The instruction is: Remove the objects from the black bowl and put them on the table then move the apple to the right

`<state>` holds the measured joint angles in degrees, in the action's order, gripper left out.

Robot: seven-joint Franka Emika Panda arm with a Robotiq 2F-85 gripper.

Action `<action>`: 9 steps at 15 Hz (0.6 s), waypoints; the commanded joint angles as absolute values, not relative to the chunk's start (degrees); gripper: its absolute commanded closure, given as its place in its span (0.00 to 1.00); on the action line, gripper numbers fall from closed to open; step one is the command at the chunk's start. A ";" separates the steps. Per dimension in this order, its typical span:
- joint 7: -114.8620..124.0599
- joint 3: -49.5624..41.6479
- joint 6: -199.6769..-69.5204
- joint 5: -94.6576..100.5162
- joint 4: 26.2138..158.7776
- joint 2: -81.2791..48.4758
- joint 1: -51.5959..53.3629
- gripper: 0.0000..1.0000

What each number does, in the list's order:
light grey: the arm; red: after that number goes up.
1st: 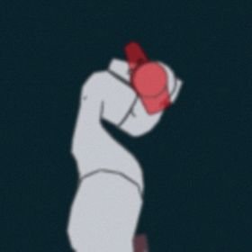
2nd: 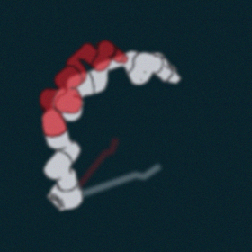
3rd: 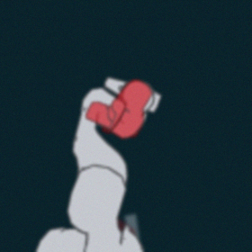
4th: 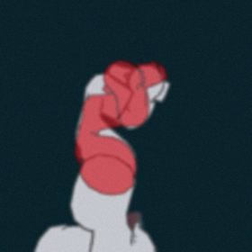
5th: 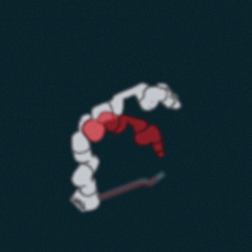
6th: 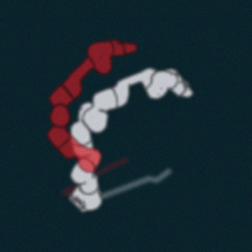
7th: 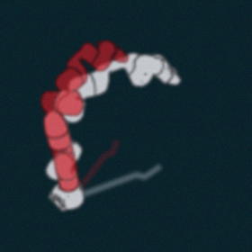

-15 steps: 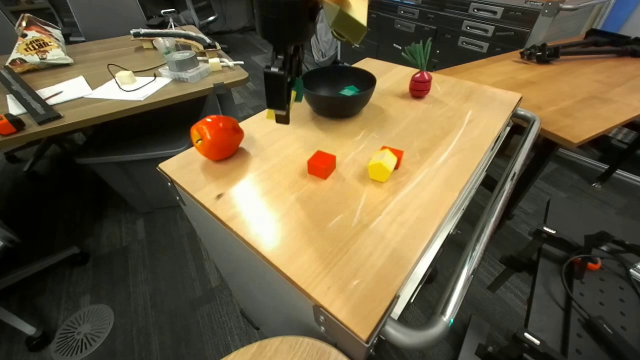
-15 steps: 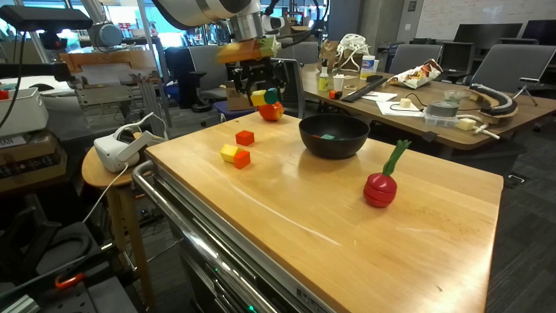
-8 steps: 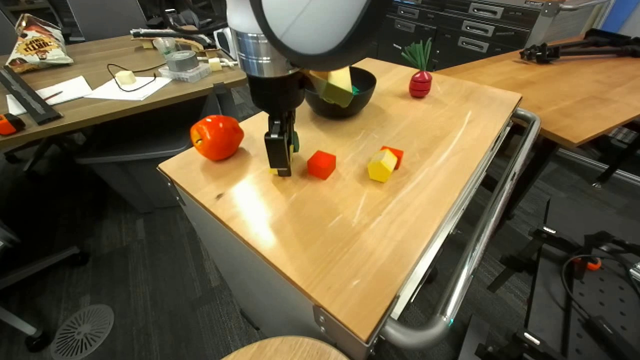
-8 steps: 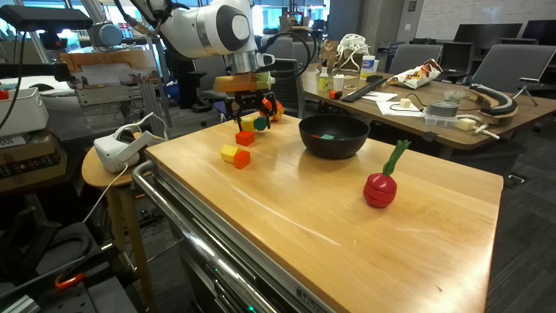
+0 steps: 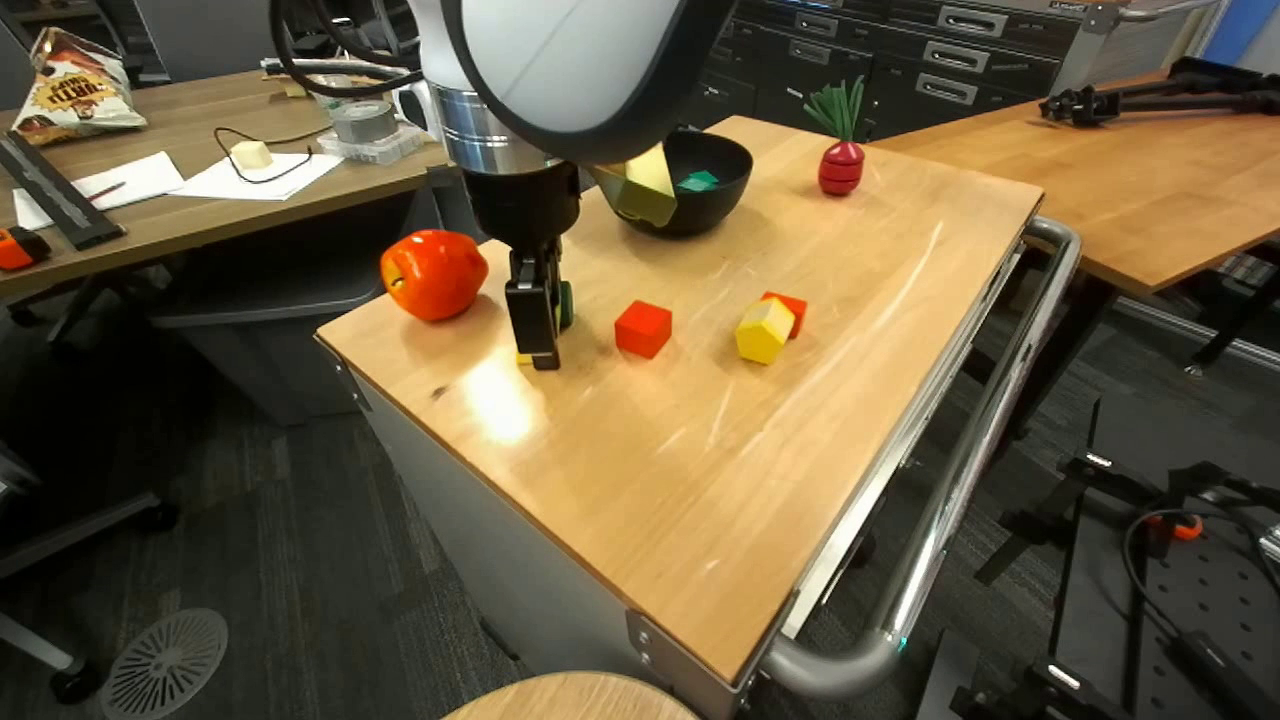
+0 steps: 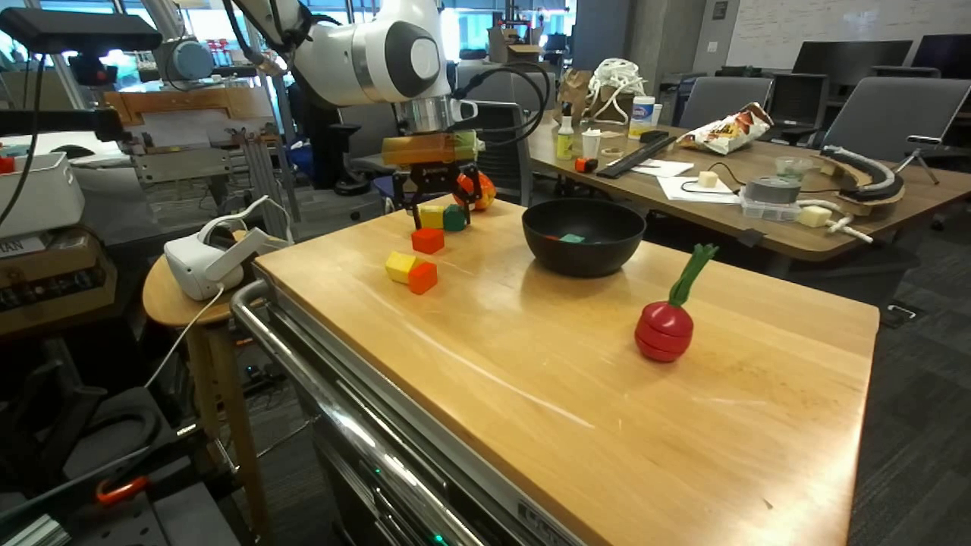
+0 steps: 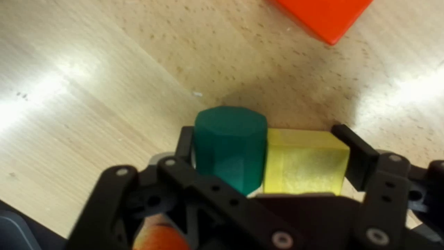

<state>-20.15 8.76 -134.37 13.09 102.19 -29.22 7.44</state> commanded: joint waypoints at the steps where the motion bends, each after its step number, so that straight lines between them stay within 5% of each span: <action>1: -21.06 8.18 -133.31 13.58 101.59 -28.01 7.26 0.01; 9: -21.45 4.40 -134.93 12.27 106.82 -18.00 1.78 0.00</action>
